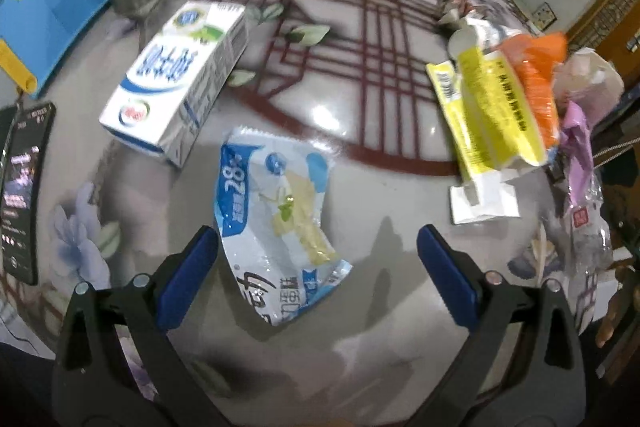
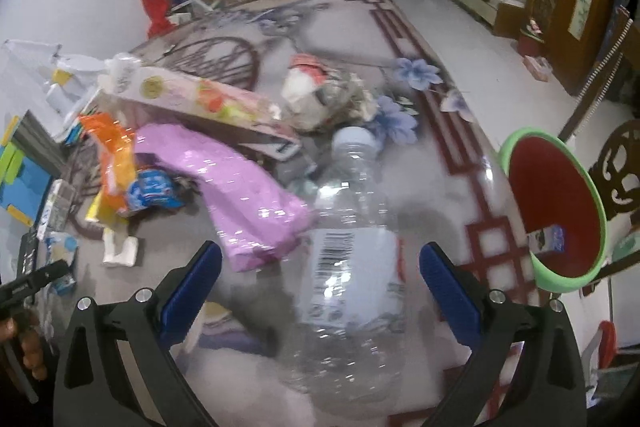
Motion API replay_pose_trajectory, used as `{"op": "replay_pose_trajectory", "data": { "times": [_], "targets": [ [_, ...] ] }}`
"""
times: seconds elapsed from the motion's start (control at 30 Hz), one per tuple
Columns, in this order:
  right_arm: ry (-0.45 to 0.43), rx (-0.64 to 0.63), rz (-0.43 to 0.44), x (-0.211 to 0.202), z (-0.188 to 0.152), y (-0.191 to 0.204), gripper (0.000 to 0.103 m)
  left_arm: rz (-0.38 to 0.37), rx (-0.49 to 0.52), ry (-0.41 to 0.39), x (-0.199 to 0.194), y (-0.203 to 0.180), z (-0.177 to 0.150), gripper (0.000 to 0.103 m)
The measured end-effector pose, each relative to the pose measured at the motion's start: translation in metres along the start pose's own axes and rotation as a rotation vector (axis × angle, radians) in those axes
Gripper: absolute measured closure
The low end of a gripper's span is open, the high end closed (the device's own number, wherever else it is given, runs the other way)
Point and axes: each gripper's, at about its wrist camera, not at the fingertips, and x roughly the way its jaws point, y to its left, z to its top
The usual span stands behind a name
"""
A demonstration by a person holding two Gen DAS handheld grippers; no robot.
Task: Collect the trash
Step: 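Grasp the white snack wrapper with the left tool while the right tool grasps the water bottle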
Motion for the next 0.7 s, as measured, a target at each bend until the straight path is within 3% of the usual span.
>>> {"op": "replay_pose_trajectory", "data": {
  "times": [0.2,0.33,0.47,0.53,0.57,0.67,0.7],
  "targets": [
    [0.052,0.044,0.009,0.015,0.002,-0.012,0.010,0.016,0.042,0.008,0.007,-0.007,-0.001,0.014],
    [0.087,0.022,0.004,0.025,-0.001,-0.009,0.024,0.043,0.065,-0.002,0.010,-0.010,0.001,0.015],
    [0.108,0.030,0.025,0.032,-0.004,-0.012,0.041,0.065,0.074,-0.013,0.010,-0.010,0.001,0.024],
    [0.112,0.027,0.019,0.032,-0.005,-0.012,0.044,0.076,0.080,-0.018,0.009,-0.010,0.001,0.029],
    [0.115,0.025,0.017,0.033,-0.006,-0.012,0.049,0.081,0.083,-0.021,0.009,-0.010,0.001,0.035],
    [0.111,0.013,0.009,0.032,-0.007,-0.011,0.049,0.081,0.096,-0.030,0.006,-0.011,0.002,0.060],
    [0.109,0.008,0.009,0.031,-0.007,-0.010,0.050,0.068,0.098,-0.028,0.006,-0.012,0.002,0.063]
  ]
}}
